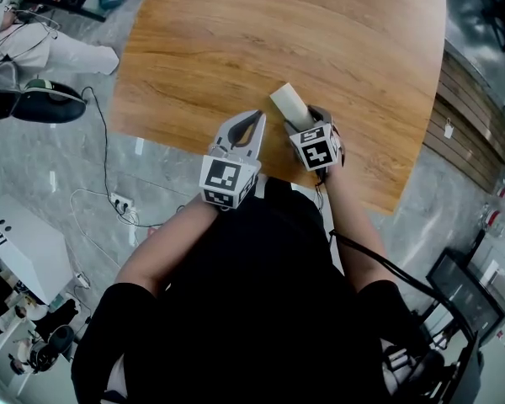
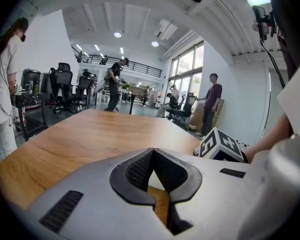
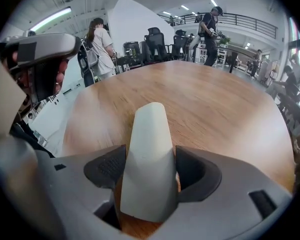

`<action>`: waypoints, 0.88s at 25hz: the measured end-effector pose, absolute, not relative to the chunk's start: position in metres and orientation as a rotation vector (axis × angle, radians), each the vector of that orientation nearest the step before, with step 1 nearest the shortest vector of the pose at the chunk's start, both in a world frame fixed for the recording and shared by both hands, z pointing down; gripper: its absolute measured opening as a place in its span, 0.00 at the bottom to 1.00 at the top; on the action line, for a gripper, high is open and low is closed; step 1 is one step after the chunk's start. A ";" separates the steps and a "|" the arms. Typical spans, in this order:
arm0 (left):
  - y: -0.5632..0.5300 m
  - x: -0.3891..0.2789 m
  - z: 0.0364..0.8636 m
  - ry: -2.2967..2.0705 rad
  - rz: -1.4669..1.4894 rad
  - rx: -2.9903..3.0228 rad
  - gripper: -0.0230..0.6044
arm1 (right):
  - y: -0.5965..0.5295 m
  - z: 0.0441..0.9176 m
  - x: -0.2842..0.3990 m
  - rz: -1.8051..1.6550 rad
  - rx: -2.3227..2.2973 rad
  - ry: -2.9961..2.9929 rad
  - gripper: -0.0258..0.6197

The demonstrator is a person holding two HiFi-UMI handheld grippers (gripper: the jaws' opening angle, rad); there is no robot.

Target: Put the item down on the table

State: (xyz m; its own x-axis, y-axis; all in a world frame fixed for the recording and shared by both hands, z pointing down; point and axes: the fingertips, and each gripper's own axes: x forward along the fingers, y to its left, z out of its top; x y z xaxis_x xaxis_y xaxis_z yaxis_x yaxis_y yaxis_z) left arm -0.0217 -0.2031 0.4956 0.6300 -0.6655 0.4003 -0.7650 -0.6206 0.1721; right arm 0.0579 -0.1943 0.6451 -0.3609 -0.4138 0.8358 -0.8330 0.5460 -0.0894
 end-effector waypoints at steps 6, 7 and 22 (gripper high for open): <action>-0.203 -0.022 0.493 -1.138 0.428 2.540 0.04 | -0.196 0.621 0.060 0.564 1.060 -2.018 0.46; -0.203 -0.021 0.492 -1.136 0.428 2.542 0.04 | -0.197 0.616 0.061 0.569 1.079 -2.028 0.46; -0.198 0.012 0.446 -1.062 0.322 2.673 0.04 | -0.187 0.448 0.075 0.266 1.534 -2.246 0.07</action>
State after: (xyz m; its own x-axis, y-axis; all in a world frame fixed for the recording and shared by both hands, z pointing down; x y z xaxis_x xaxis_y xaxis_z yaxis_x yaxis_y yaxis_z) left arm 0.0125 -0.1984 0.4458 0.7104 -0.6403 0.2922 -0.6947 -0.7044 0.1454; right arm 0.0754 -0.1868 0.4479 -0.3135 -0.8460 0.4313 -0.9234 0.3775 0.0692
